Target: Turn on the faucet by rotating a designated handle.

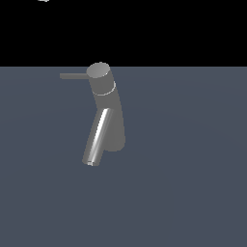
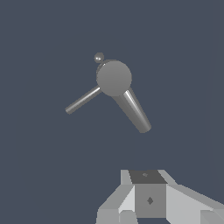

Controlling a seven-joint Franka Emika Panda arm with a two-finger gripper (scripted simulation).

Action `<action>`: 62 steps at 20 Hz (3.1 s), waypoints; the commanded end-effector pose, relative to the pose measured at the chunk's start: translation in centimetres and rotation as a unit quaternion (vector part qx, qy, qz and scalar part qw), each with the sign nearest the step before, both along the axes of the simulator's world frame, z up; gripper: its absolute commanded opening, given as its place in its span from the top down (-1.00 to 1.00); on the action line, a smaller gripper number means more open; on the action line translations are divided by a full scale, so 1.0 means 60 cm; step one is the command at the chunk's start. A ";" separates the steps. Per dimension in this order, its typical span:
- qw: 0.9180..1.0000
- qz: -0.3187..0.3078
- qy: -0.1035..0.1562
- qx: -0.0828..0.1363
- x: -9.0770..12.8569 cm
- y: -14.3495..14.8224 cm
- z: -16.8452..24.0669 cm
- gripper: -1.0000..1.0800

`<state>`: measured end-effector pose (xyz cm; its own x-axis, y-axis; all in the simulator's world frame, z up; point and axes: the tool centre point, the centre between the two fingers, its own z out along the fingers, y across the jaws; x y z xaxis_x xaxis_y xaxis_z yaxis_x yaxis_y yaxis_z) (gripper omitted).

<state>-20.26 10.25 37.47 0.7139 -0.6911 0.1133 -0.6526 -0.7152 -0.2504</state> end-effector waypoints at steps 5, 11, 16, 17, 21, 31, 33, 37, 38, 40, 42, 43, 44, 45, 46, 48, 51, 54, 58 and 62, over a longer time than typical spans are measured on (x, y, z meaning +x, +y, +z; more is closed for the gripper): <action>0.996 -0.084 -0.026 0.021 0.038 0.026 -0.032 1.00; 0.986 -0.156 -0.049 0.039 0.077 0.044 -0.057 1.00; 0.974 -0.212 -0.066 0.053 0.111 0.055 -0.075 1.00; 0.971 -0.222 -0.069 0.055 0.117 0.057 -0.078 1.00; 0.959 -0.262 -0.082 0.065 0.143 0.062 -0.090 1.00; 0.927 -0.348 -0.108 0.086 0.203 0.066 -0.113 1.00; 0.920 -0.364 -0.113 0.089 0.214 0.065 -0.117 1.00; 0.907 -0.392 -0.122 0.095 0.235 0.062 -0.123 1.00; 0.904 -0.398 -0.124 0.096 0.239 0.061 -0.125 1.00; 0.898 -0.410 -0.127 0.098 0.248 0.060 -0.127 1.00; 0.892 -0.420 -0.131 0.100 0.255 0.058 -0.130 1.00; 0.890 -0.425 -0.132 0.100 0.258 0.057 -0.131 1.00; 0.888 -0.429 -0.133 0.101 0.262 0.056 -0.132 1.00; 0.885 -0.433 -0.135 0.101 0.264 0.055 -0.133 1.00; 0.883 -0.437 -0.136 0.102 0.267 0.054 -0.134 1.00; 0.880 -0.443 -0.138 0.103 0.272 0.053 -0.135 1.00; 0.875 -0.451 -0.140 0.104 0.277 0.051 -0.137 1.00; 0.872 -0.456 -0.142 0.104 0.281 0.049 -0.138 1.00; 0.870 -0.460 -0.143 0.105 0.284 0.048 -0.138 1.00; 0.870 -0.460 -0.143 0.105 0.284 0.049 -0.138 1.00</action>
<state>-3.23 13.15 29.19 -0.1884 -0.9821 -0.0012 -0.8143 0.1569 -0.5588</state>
